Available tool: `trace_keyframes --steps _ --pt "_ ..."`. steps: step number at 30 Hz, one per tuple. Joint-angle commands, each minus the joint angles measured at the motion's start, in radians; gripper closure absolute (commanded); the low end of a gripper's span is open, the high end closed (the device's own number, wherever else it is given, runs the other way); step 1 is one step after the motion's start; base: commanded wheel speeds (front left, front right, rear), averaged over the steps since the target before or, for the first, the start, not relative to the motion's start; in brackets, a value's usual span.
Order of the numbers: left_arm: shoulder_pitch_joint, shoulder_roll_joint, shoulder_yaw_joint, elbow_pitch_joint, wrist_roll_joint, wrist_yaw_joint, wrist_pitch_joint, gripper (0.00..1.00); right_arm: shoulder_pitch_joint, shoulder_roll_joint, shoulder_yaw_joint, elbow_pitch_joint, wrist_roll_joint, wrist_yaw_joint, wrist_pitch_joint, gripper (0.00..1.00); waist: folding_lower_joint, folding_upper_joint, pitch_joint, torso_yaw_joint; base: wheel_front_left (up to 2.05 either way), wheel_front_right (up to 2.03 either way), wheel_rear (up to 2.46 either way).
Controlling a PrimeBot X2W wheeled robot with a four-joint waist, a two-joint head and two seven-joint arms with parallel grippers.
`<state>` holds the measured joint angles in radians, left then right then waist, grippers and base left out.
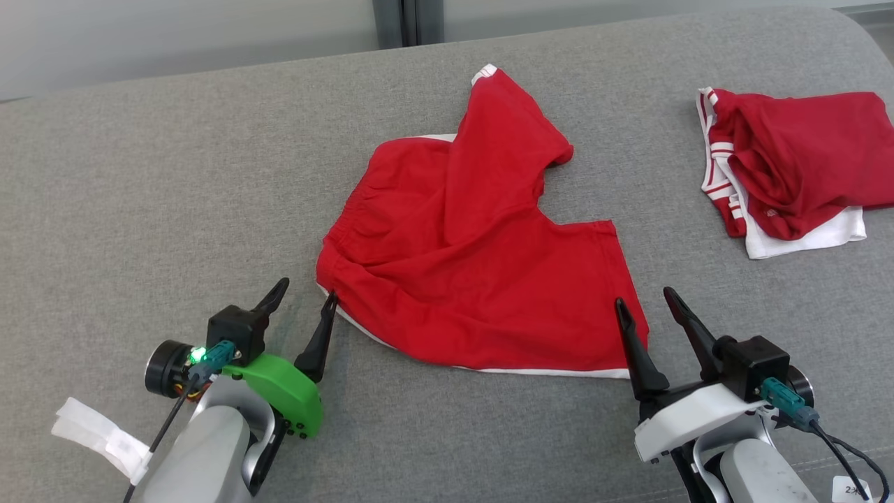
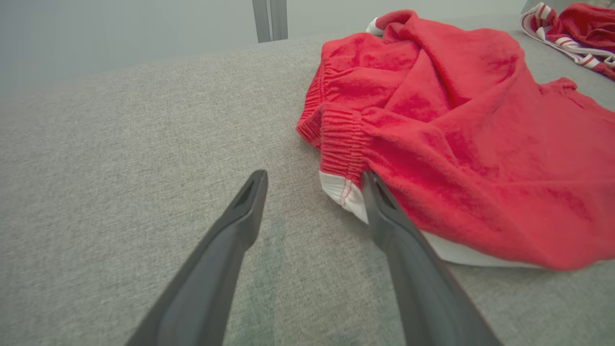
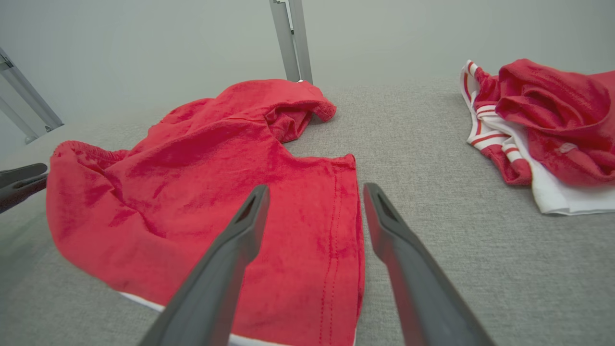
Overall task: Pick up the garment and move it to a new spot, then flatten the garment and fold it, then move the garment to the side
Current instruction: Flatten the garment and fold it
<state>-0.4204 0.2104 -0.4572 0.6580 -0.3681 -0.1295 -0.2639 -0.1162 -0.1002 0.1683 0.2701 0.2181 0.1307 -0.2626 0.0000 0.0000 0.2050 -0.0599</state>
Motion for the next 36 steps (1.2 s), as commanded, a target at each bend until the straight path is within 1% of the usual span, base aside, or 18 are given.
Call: trace_keyframes --steps 1,6,13,14,15,17,18,19,25,31,36 --pt "-0.02 0.0 -0.003 0.019 0.005 -0.001 0.0 0.0 -0.013 -0.002 0.0 -0.001 0.004 0.0 -0.003 0.0 0.0 0.0 0.004 -0.006 0.0 0.0 0.0" --pt "-0.05 -0.013 -0.021 0.054 0.009 -0.001 0.0 0.0 -0.017 -0.002 0.003 0.004 -0.001 0.0 -0.003 0.0 0.0 0.0 0.009 -0.018 0.0 0.0 0.0" --pt "-0.065 -0.007 -0.045 0.088 0.017 -0.001 0.0 0.0 -0.014 0.003 0.001 0.011 -0.004 0.0 -0.003 0.0 0.0 0.0 0.011 -0.029 0.0 0.0 0.0" --pt "-0.065 -0.008 -0.044 0.094 0.019 -0.001 0.0 0.01 -0.012 0.003 0.001 0.012 -0.004 0.0 -0.003 0.0 0.0 0.0 0.01 -0.029 0.0 0.0 0.0" --pt "-0.065 -0.01 -0.043 0.097 0.021 -0.001 0.0 0.15 -0.01 0.004 0.001 0.014 -0.005 0.0 -0.003 0.0 0.0 0.0 0.01 -0.029 0.0 0.0 0.0" --pt "-0.066 -0.012 -0.04 0.098 0.023 -0.001 0.0 0.63 -0.008 0.004 0.003 0.018 -0.006 0.0 -0.003 0.0 0.0 0.0 0.009 -0.028 0.0 0.0 0.0" --pt "-0.065 -0.013 -0.036 0.093 0.023 -0.001 0.0 0.95 -0.007 0.005 0.005 0.022 -0.006 0.0 -0.003 0.0 0.0 0.0 0.008 -0.027 0.0 0.0 0.0" --pt "-0.064 -0.012 -0.034 0.09 0.024 -0.001 0.0 1.0 -0.007 0.004 0.008 0.025 -0.005 0.0 -0.003 0.0 0.0 0.0 0.007 -0.026 0.0 0.0 0.0" --pt "-0.044 -0.007 -0.016 0.053 0.023 -0.001 0.0 1.0 -0.002 -0.007 0.045 0.042 0.001 0.0 -0.002 0.0 0.0 0.0 0.005 -0.023 0.0 0.0 0.0" --pt "-0.025 -0.003 0.011 0.019 0.035 0.0 0.0 1.0 0.038 -0.015 0.086 0.068 0.011 0.0 0.048 0.0 0.0 0.0 0.005 -0.024 0.0 0.0 0.0" --pt "-0.013 -0.017 0.026 0.005 0.045 0.0 0.0 1.0 0.049 0.006 0.062 0.111 0.012 0.0 0.077 0.0 0.0 0.0 -0.004 -0.02 0.0 0.0 0.0"
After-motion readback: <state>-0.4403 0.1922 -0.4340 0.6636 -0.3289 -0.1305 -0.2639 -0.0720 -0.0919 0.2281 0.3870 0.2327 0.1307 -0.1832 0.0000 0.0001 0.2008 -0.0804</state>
